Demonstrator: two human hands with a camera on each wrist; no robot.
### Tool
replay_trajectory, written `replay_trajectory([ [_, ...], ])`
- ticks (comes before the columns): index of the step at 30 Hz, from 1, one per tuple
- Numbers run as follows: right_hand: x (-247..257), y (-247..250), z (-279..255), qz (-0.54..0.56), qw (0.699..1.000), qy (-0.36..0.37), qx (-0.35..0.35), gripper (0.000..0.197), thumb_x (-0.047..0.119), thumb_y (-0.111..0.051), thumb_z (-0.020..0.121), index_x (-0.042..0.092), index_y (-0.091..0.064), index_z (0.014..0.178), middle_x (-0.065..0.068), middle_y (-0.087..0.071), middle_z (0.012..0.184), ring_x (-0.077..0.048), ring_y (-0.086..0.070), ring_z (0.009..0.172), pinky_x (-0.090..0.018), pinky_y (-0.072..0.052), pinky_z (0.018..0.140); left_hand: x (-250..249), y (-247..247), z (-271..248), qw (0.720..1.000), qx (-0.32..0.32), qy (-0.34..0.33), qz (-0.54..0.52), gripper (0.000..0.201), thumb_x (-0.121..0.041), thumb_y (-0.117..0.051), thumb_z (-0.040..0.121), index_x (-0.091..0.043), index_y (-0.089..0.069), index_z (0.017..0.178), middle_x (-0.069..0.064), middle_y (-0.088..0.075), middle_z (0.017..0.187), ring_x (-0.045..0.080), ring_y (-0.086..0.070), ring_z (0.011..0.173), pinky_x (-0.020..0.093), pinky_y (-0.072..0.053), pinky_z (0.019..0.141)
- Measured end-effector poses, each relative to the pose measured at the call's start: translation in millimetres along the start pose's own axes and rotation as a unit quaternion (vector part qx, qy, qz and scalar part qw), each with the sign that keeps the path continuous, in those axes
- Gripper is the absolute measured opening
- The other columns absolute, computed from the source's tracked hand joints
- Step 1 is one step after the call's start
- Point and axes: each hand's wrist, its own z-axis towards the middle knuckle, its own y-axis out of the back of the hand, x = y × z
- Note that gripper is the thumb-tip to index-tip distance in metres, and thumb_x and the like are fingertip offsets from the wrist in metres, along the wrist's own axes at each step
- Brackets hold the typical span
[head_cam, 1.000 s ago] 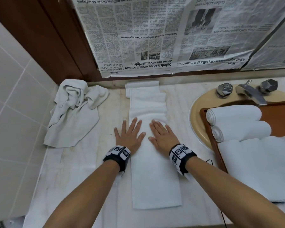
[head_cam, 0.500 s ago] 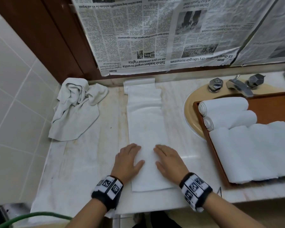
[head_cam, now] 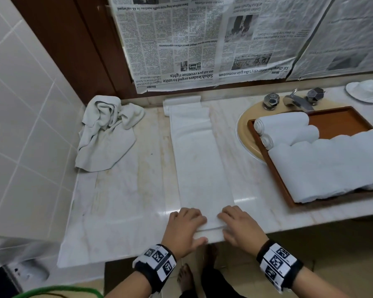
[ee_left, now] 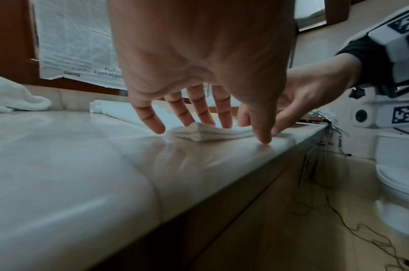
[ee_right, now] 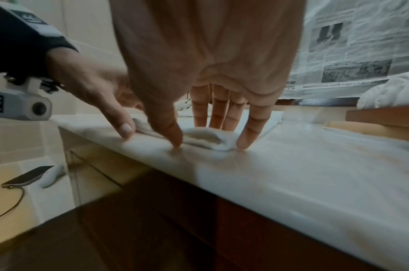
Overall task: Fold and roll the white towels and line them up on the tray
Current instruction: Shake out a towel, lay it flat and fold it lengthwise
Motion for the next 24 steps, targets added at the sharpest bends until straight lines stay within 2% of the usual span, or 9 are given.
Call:
replay_trajectory([
  [3,13.3,-4.4,-2.0,-0.033,0.999,-0.001,-0.031,0.035,0.022,-0.081,0.059,0.02,-0.065,0.09,0.003,-0.059,0.093,-0.015,-0.059,0.077,-0.025,-0.051,0.057,1.1,-4.3,-3.2,1.0,-0.01,0.0,-0.009,0.039,-0.057,-0.045,0.084,-0.038,-0.056,0.116,-0.018,-0.052,0.125,0.013,-0.045,0.117,0.032,-0.031,0.089],
  [5,16.1,-8.1,-0.5,-0.061,0.997,0.0,-0.053,0.031,0.019,-0.083,0.057,0.017,-0.065,0.082,0.001,-0.059,0.088,-0.018,-0.057,0.072,-0.027,-0.048,0.053,0.4,-7.0,-4.2,1.0,-0.03,0.005,-0.005,0.03,-0.048,-0.046,0.083,-0.036,-0.059,0.107,-0.017,-0.057,0.113,0.013,-0.052,0.107,0.032,-0.037,0.081],
  [8,13.6,-10.6,4.9,-0.07,0.996,0.001,-0.054,0.02,0.017,-0.077,0.062,0.014,-0.064,0.076,-0.001,-0.06,0.082,-0.021,-0.057,0.069,-0.03,-0.046,0.051,-4.9,-12.4,-4.2,0.997,-0.066,0.006,0.027,0.021,-0.037,-0.047,0.076,-0.033,-0.057,0.094,-0.014,-0.058,0.095,0.015,-0.058,0.088,0.031,-0.045,0.067],
  [10,12.9,-6.9,9.7,-0.041,0.998,-0.016,-0.037,0.012,0.025,-0.063,0.073,0.016,-0.064,0.08,0.001,-0.06,0.083,-0.02,-0.059,0.073,-0.029,-0.047,0.053,-9.4,-12.8,-1.8,0.996,-0.082,0.022,0.028,0.019,-0.036,-0.046,0.076,-0.03,-0.058,0.09,-0.012,-0.058,0.088,0.016,-0.057,0.08,0.031,-0.045,0.063],
  [12,11.1,0.4,16.4,0.012,0.998,-0.051,-0.026,0.02,0.029,-0.048,0.086,0.016,-0.063,0.091,0.002,-0.058,0.09,-0.018,-0.056,0.082,-0.027,-0.045,0.061,-13.1,-4.9,4.1,0.995,-0.078,0.052,0.013,0.022,-0.035,-0.043,0.081,-0.027,-0.059,0.093,-0.011,-0.059,0.084,0.017,-0.058,0.077,0.033,-0.044,0.067],
  [14,6.6,9.5,23.9,0.056,0.996,-0.074,0.005,0.018,0.027,-0.048,0.093,0.015,-0.059,0.102,0.001,-0.056,0.097,-0.017,-0.051,0.09,-0.029,-0.043,0.072,-10.7,5.5,12.2,0.995,-0.053,0.077,-0.017,0.023,-0.034,-0.043,0.091,-0.023,-0.058,0.104,-0.006,-0.063,0.091,0.019,-0.059,0.083,0.035,-0.044,0.075],
  [17,-2.1,20.9,31.4,0.141,0.985,-0.098,0.035,0.016,0.023,-0.049,0.097,0.012,-0.059,0.105,0.001,-0.059,0.094,-0.018,-0.055,0.087,-0.029,-0.043,0.077,2.7,17.9,19.6,0.976,-0.032,0.133,-0.169,0.022,-0.035,-0.053,0.096,-0.02,-0.06,0.11,0.0,-0.068,0.098,0.02,-0.062,0.089,0.034,-0.048,0.08],
  [21,-15.1,18.6,32.6,0.221,0.968,-0.116,-0.008,0.017,0.021,-0.053,0.099,0.013,-0.06,0.113,0.001,-0.06,0.099,-0.015,-0.06,0.091,-0.027,-0.049,0.086,13.8,19.2,23.3,0.956,-0.064,0.17,-0.231,0.018,-0.031,-0.066,0.091,-0.019,-0.069,0.104,-0.003,-0.069,0.102,0.012,-0.061,0.096,0.029,-0.046,0.091],
  [24,-18.7,11.2,27.6,0.203,0.976,-0.062,-0.036,0.019,0.025,-0.052,0.099,0.019,-0.06,0.115,0.002,-0.054,0.106,-0.014,-0.059,0.089,-0.029,-0.049,0.083,10.4,13.9,24.6,0.959,-0.073,0.17,-0.217,0.018,-0.027,-0.066,0.091,-0.019,-0.069,0.108,-0.001,-0.056,0.109,0.012,-0.052,0.096,0.028,-0.043,0.092],
])
